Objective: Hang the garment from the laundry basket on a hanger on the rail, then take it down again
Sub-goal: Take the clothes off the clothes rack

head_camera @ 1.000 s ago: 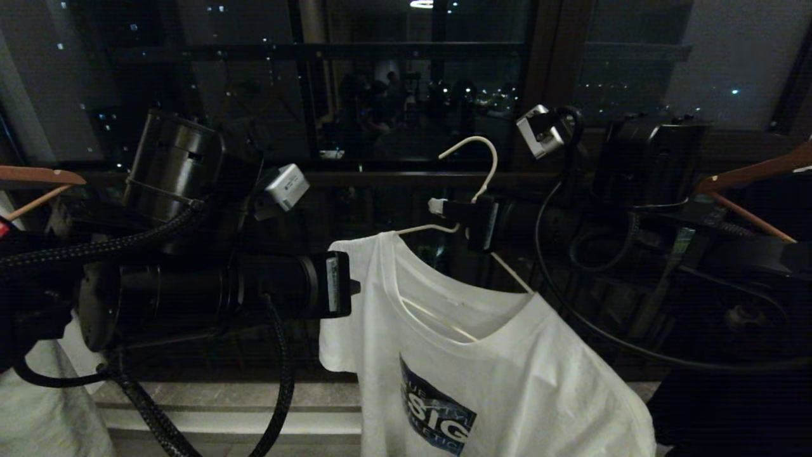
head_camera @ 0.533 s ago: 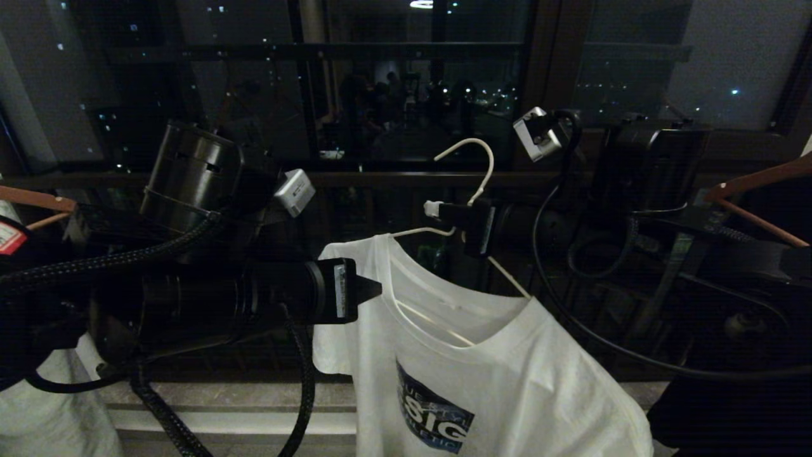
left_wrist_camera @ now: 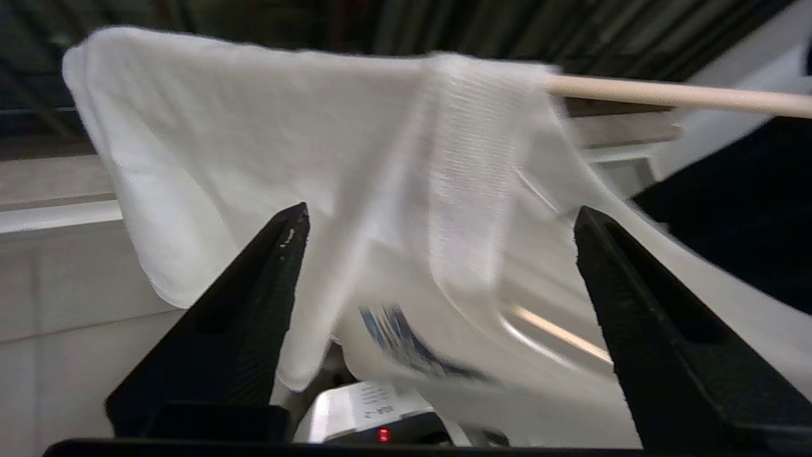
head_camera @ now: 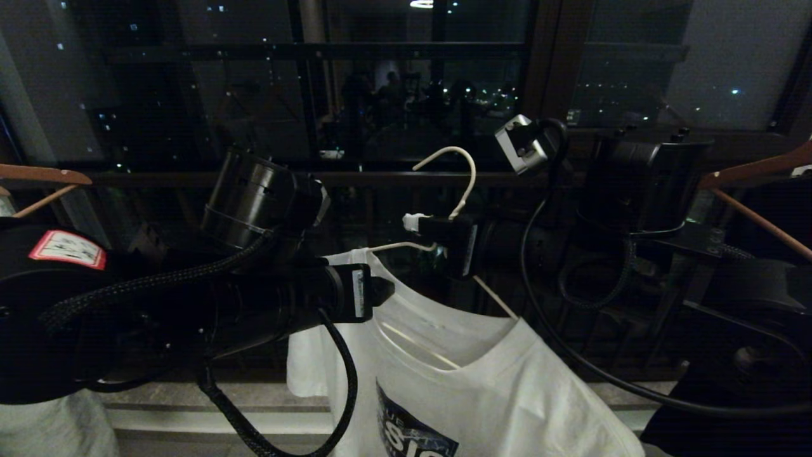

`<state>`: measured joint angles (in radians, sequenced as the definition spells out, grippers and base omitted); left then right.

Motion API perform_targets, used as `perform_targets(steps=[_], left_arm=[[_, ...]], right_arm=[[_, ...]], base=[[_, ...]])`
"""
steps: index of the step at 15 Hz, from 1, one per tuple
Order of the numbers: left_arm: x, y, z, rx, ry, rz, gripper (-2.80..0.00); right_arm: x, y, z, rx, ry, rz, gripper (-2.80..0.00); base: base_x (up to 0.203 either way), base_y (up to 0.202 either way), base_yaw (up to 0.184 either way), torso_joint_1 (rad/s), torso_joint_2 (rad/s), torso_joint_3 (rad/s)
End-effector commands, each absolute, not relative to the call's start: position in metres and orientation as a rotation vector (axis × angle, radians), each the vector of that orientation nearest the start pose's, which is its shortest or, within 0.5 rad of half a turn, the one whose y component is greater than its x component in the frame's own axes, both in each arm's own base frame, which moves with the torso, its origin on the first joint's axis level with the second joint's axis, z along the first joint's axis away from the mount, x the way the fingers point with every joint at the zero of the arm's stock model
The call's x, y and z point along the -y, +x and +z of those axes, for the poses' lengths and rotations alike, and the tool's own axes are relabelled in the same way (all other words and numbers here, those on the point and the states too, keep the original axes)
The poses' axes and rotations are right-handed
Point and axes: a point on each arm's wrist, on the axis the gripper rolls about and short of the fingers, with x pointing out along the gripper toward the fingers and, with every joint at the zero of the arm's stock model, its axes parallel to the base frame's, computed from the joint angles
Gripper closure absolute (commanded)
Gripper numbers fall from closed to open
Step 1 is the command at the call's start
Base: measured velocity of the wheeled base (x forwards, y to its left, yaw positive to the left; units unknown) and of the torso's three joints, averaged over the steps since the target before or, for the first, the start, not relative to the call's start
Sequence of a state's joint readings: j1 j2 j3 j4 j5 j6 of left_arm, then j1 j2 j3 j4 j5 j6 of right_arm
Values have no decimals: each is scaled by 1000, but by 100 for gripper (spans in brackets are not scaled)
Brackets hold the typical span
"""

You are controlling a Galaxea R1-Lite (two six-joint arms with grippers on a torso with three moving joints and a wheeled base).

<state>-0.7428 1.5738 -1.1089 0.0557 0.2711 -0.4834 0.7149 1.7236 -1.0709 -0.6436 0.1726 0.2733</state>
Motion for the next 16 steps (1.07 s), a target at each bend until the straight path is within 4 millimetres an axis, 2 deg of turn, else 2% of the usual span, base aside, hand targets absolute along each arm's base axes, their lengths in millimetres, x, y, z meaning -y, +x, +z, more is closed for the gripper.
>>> perform_targets(steps=[1, 4, 8, 11, 16], left_arm=[[188, 215, 230, -567, -175, -299, -280], [192, 222, 220, -555, -119, -208, -280], [189, 221, 225, -538, -117, -209, -280], [183, 228, 227, -526, -124, -171, -280], [184, 233, 221, -509, -81, -93, -280]], right_arm=[[-221, 247, 251, -125, 255, 885, 0], [-220, 246, 253, -119, 257, 884, 0], [-219, 249, 253, -112, 259, 853, 0], [-219, 248, 253, -112, 257, 851, 0], [-219, 248, 252, -114, 254, 852, 0]], base=[[0, 0, 0, 0, 0, 0], [0, 0, 0, 0, 0, 0], [0, 0, 0, 0, 0, 0], [0, 0, 0, 0, 0, 0], [0, 0, 0, 0, 0, 0]])
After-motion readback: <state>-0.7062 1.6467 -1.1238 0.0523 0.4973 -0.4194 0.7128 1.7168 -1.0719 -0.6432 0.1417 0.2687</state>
